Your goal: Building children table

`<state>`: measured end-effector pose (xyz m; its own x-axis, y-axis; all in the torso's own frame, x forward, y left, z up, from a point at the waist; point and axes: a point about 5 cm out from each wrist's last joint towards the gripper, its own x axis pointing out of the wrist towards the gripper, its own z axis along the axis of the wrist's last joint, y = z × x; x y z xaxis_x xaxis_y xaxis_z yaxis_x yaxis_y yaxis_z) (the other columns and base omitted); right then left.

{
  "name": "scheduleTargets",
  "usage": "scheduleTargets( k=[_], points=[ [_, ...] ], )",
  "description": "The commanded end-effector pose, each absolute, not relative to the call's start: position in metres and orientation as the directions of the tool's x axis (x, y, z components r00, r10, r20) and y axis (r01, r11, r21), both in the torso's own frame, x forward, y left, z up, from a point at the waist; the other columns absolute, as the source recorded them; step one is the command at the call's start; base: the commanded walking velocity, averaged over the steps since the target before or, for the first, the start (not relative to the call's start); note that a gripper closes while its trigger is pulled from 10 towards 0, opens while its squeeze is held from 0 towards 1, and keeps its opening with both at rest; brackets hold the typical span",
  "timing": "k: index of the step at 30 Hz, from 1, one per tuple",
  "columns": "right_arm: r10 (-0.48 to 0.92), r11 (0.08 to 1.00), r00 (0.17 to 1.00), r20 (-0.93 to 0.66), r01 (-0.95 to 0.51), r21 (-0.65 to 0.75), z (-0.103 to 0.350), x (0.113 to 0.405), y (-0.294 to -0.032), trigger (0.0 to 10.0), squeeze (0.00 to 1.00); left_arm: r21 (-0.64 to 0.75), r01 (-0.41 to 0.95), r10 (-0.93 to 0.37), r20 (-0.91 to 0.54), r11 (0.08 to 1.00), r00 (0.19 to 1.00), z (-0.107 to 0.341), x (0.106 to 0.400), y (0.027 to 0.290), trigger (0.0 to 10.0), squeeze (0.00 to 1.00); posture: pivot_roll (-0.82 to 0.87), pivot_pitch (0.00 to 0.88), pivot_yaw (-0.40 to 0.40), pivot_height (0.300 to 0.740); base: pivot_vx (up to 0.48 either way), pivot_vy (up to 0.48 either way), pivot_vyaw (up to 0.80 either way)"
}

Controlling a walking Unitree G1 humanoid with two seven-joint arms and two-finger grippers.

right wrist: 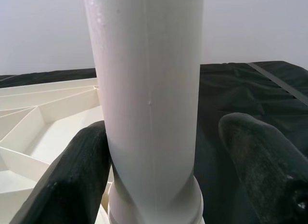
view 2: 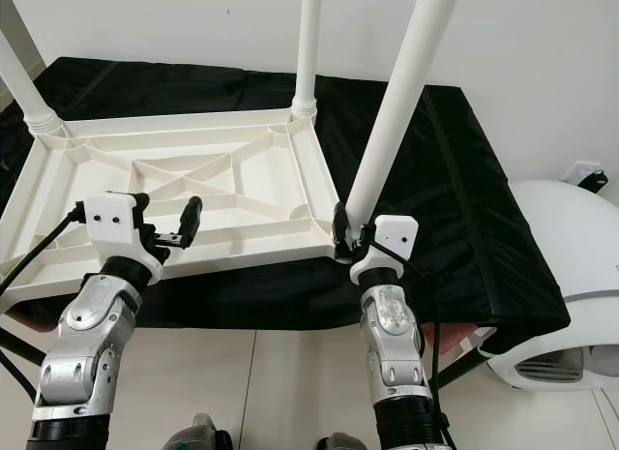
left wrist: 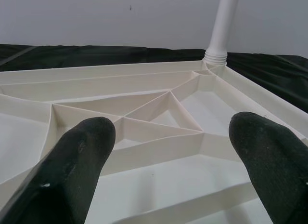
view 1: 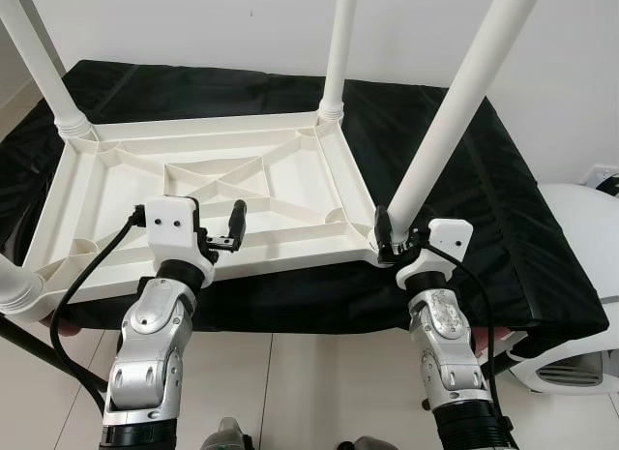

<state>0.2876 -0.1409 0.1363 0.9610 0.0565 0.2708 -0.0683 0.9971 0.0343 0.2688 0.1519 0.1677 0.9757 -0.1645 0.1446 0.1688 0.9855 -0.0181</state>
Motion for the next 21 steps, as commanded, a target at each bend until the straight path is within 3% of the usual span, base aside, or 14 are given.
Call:
scheduleTargets(
  k=[1,21],
  points=[
    [0.068,0.996,0.962,0.264,-0.079,0.03,0.133,0.288,-0.14,10.0,0.0,-0.02,0.101,-0.097,0.147,0.995,0.984,0.166,0.268,0.155,10.0,0.0,0.03,0.025,0.002,0.74,0.0,0.0,0.0],
    [0.099,0.995,0.959,0.265,-0.093,-0.036,0.128,0.272,-0.15,10.0,0.0,-0.015,0.092,-0.089,0.165,0.996,0.982,0.168,0.27,0.158,10.0,0.0,0.02,0.009,0.011,0.74,0.0,0.0,0.0]
  ],
)
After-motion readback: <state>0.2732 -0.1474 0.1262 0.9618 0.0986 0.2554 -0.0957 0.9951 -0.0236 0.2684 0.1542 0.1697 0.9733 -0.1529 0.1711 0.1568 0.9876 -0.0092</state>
